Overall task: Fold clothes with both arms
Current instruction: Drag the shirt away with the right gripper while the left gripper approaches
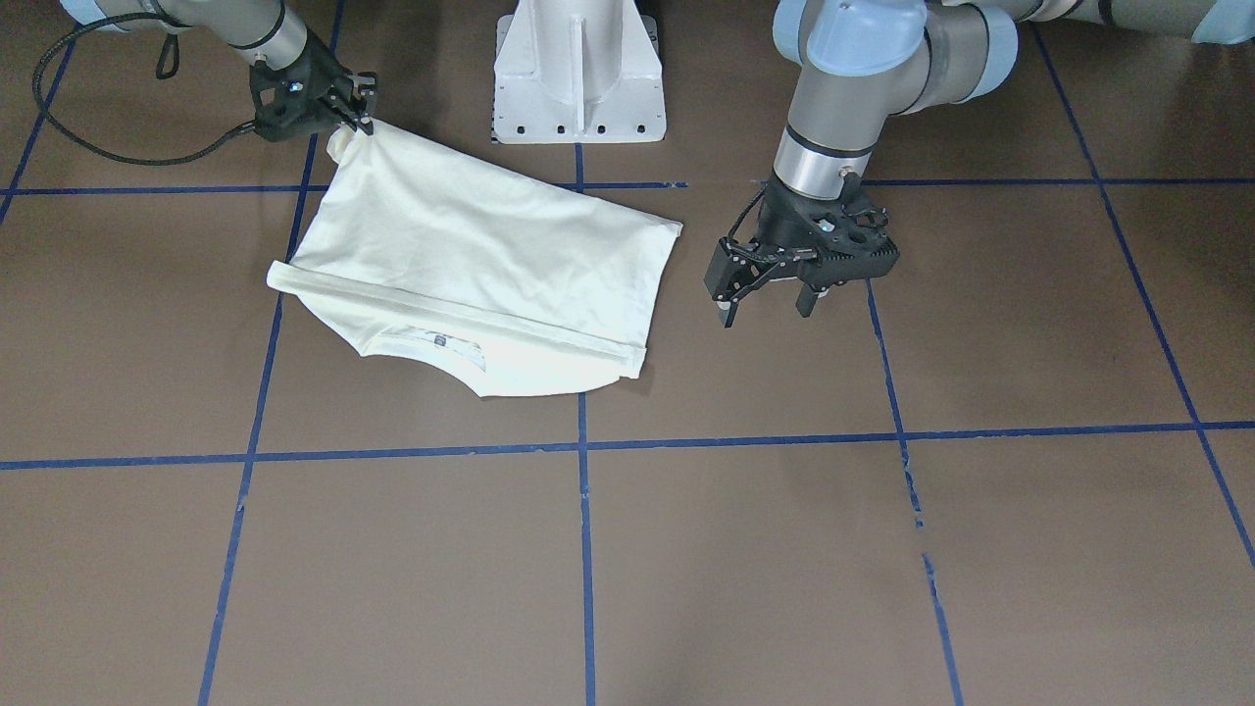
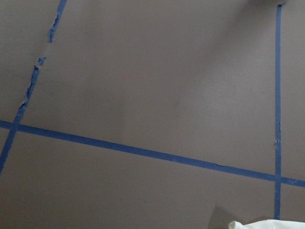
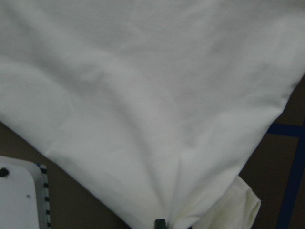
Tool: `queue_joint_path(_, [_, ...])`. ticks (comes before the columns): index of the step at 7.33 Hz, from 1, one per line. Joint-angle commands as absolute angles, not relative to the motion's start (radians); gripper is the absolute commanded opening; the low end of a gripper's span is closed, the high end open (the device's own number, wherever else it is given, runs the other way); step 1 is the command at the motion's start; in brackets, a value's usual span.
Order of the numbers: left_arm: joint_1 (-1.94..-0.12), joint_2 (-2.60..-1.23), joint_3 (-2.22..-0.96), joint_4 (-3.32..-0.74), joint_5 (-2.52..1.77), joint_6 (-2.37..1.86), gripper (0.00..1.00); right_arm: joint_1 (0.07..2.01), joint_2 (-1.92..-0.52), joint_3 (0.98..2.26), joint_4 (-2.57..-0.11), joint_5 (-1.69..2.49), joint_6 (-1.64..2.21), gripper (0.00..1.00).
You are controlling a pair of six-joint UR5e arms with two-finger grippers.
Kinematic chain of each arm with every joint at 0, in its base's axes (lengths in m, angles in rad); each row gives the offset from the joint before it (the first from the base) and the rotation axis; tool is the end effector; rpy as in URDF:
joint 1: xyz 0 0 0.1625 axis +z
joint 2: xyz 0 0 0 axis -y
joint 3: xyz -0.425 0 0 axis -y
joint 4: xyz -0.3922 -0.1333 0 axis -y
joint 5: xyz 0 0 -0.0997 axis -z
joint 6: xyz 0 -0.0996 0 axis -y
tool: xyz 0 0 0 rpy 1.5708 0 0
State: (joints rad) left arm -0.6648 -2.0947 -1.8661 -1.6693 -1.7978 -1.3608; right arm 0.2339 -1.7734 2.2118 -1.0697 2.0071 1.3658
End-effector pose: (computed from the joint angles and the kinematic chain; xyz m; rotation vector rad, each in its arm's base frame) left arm 0.4180 -0.4686 0.2237 0.1968 0.9207 -0.3168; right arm -0.3692 -0.1817 0.3851 -0.1926 -0.9893 -0.1784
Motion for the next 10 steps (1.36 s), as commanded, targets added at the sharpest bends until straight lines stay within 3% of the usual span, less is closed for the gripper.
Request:
queue_joint_path(1, [-0.617,-2.094,-1.874,-1.669,-1.821,-1.426,1.00,0.254,-1.783,2.269,-1.068,2.000,1.368,1.00])
queue_joint_path(5, [-0.361,-2.065,-1.875,-1.675,-1.842,-1.779,0.96,0.595,-1.588,2.250,-1.068,2.013,1.368,1.00])
queue_joint_path(10, [-0.285,-2.063,-1.845,-1.674,-1.798,-1.868,0.86,0.643,-1.574,2.235,-1.068,2.006,1.356,1.00])
